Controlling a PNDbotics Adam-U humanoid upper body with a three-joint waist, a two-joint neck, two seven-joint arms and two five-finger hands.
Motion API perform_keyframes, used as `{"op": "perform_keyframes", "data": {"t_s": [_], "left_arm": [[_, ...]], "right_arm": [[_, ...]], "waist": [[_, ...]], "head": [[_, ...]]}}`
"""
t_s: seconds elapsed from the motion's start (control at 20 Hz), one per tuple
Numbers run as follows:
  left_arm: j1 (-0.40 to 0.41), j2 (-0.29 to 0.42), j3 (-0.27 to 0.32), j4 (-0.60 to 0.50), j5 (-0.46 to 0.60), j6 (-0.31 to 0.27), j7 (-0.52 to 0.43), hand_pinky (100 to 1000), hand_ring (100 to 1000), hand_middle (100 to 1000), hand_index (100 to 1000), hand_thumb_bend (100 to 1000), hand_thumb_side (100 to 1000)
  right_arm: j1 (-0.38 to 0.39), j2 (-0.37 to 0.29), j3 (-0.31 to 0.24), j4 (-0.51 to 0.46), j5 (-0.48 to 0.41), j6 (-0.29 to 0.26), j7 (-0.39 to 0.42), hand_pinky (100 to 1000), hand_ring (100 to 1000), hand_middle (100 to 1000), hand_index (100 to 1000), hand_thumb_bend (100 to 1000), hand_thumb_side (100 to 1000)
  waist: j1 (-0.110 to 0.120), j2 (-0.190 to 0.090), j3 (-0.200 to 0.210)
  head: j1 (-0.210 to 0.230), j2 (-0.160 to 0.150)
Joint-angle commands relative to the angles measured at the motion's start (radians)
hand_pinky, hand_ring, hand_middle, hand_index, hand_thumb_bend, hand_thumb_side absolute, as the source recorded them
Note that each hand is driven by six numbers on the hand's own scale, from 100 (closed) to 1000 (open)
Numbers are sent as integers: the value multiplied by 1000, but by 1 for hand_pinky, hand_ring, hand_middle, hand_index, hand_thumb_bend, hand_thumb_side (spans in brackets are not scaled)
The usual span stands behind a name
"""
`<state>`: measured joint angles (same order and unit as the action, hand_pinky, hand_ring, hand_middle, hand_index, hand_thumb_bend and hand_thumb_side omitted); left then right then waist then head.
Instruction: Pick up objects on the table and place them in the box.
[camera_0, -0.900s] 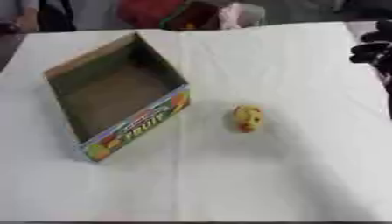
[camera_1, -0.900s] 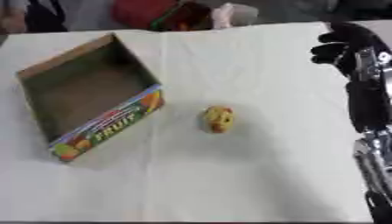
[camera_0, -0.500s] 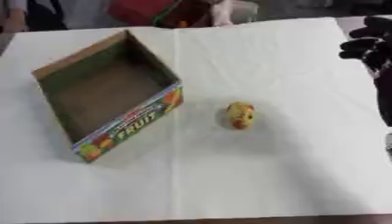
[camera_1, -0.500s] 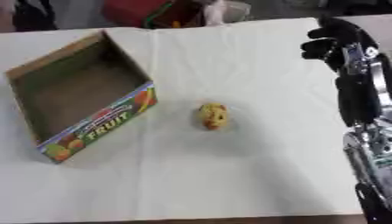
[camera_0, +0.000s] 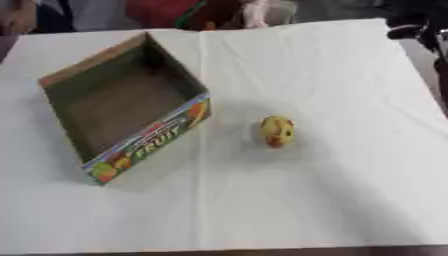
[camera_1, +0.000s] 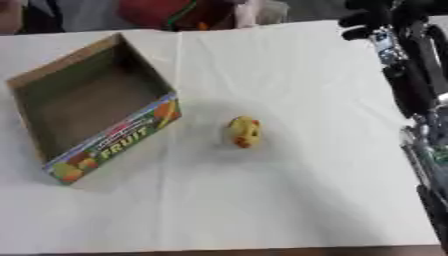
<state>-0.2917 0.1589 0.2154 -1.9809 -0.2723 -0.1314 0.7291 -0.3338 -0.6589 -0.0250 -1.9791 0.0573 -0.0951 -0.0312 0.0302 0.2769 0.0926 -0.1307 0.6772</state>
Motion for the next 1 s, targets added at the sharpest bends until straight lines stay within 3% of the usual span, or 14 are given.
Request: {"op": "perform_keyframes", "data": {"t_s": [0.05,0.4,0.5,0.7,1.0], "left_arm": [[-5,17,-4,-19,3,-1,-7,408,492,445,576,100,831],[-5,16,-10,-19,7,-2,-14,408,492,445,576,100,832],[-5,16,-12,-19,8,-2,-16,408,492,445,575,100,832],[-4,16,-14,-19,10,-2,-19,408,492,445,575,100,832],[-4,16,-17,-19,12,-3,-24,408,492,445,574,100,832]], "right_arm": [[-54,-113,39,-21,125,26,78,726,763,788,916,100,860],[-172,-222,143,-21,311,77,270,745,786,803,940,100,856],[-195,-238,172,-21,323,97,328,754,796,806,950,155,853],[-231,-264,219,-21,315,142,472,779,824,814,969,348,761],[-266,-285,272,-14,310,190,673,799,849,804,1000,410,687]], "waist": [[-4,-17,4],[-6,-15,17],[-6,-15,19],[-5,-15,24],[-7,-16,26]], "head": [[3,8],[21,1],[21,-3],[17,-8],[10,-10]]}}
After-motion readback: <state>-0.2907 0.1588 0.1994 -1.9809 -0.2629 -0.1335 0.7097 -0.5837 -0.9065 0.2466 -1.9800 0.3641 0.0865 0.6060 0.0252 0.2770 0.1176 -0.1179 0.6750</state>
